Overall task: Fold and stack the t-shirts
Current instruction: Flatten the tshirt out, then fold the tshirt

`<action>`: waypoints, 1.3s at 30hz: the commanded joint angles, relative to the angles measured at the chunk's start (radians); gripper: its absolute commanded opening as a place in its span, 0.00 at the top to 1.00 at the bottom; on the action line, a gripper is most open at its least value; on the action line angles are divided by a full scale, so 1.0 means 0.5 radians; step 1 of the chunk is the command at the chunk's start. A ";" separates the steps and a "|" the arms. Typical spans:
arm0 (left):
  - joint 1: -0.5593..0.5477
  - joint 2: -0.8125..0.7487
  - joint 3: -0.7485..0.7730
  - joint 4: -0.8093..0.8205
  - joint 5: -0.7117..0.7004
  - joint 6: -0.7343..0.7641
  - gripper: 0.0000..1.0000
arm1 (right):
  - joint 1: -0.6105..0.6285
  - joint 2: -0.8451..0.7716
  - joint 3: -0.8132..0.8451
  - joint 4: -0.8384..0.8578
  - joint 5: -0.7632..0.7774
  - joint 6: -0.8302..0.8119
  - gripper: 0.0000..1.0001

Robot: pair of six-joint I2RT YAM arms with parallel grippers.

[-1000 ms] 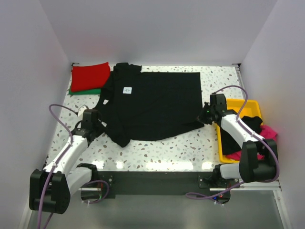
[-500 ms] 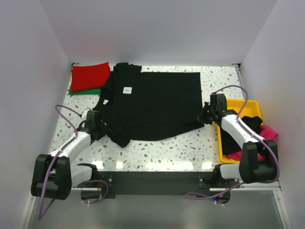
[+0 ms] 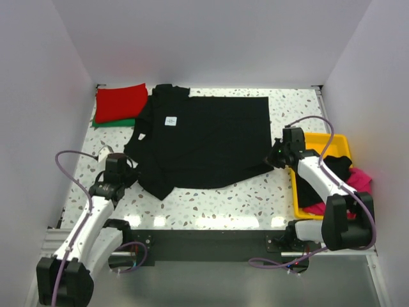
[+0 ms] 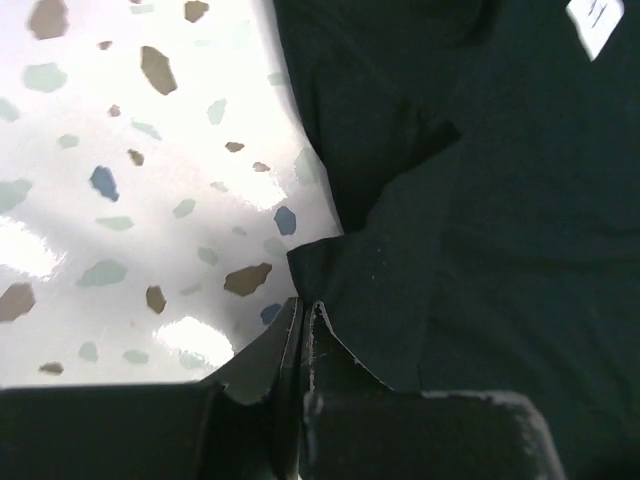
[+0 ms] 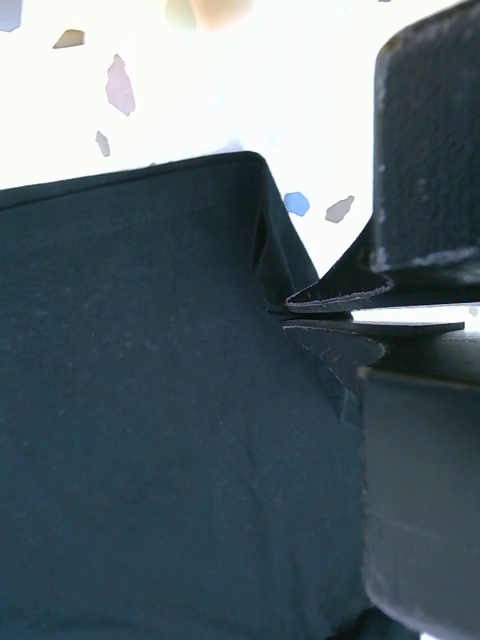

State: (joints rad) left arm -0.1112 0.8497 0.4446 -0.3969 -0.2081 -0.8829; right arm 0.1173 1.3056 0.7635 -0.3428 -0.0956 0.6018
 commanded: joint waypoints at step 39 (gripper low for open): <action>-0.048 -0.970 0.507 -1.121 0.045 -0.459 1.00 | -0.005 -0.749 -0.082 -0.551 0.375 0.011 1.00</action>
State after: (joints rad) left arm -0.1322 0.2928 0.6518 -1.0847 -0.1864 -1.1824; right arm 0.1173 0.9089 0.7193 -0.6170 0.0868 0.6086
